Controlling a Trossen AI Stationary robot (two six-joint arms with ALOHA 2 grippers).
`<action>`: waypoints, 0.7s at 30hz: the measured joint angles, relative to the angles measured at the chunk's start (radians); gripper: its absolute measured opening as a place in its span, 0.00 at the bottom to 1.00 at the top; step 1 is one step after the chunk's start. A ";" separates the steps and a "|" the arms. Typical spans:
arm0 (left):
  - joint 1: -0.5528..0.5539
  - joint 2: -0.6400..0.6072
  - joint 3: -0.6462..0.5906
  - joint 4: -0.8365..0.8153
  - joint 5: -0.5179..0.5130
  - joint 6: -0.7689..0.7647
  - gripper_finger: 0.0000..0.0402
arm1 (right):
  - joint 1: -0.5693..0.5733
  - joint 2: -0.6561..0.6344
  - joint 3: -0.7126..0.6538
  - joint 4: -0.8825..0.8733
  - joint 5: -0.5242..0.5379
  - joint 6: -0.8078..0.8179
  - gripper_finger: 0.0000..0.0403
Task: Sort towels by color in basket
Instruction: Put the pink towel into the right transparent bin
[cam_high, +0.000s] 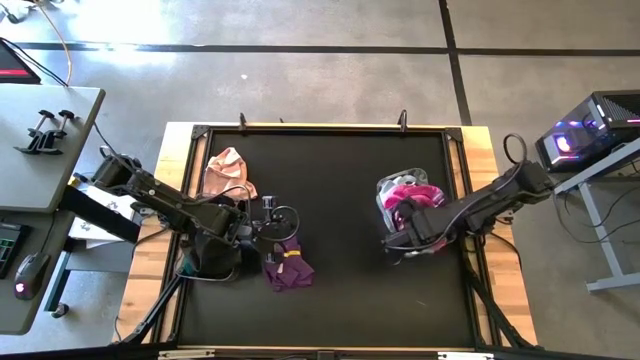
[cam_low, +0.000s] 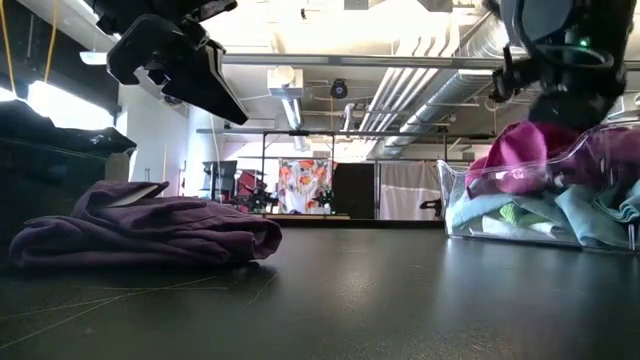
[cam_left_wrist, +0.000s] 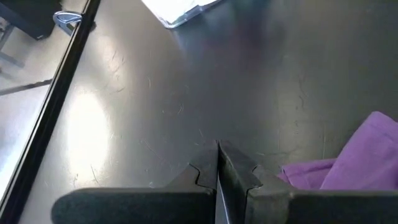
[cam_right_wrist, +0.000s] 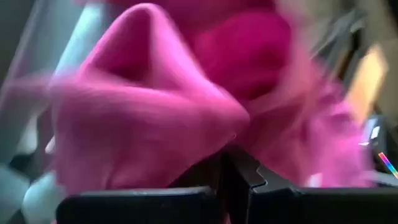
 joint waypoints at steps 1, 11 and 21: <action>0.000 0.000 0.000 0.000 0.000 0.000 0.00 | -0.007 0.000 -0.019 0.047 -0.022 -0.036 0.00; -0.003 0.000 0.000 0.000 0.000 0.001 0.00 | -0.120 0.000 -0.164 0.304 -0.123 -0.049 0.12; -0.003 0.000 0.000 -0.002 0.000 0.002 0.00 | -0.157 -0.014 0.070 0.098 -0.160 -0.129 0.47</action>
